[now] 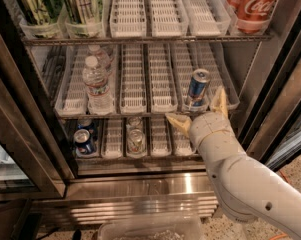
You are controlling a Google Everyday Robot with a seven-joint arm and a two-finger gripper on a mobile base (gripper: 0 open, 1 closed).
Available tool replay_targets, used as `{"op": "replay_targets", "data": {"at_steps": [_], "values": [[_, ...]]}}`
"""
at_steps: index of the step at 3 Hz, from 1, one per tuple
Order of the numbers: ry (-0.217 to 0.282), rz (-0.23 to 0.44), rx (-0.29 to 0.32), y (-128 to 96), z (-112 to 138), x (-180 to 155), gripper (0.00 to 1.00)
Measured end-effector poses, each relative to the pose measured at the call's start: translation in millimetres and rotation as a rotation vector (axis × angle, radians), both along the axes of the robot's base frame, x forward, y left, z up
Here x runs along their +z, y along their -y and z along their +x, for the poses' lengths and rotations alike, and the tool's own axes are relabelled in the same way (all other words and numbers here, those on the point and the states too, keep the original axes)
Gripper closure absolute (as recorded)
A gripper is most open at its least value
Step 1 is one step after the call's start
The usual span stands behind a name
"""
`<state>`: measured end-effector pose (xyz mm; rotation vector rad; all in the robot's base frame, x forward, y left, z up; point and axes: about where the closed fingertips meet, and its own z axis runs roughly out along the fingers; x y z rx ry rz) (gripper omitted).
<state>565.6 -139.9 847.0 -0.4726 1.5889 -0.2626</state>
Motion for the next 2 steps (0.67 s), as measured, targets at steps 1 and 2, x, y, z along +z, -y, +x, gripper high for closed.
{"op": "replay_targets", "data": {"at_steps": [1, 2], "values": [[0.017, -0.006, -0.032, 11.7, 12.4, 0.9, 0.07], [0.032, 0.012, -0.065, 30.0, 22.9, 0.4, 0.06]]}}
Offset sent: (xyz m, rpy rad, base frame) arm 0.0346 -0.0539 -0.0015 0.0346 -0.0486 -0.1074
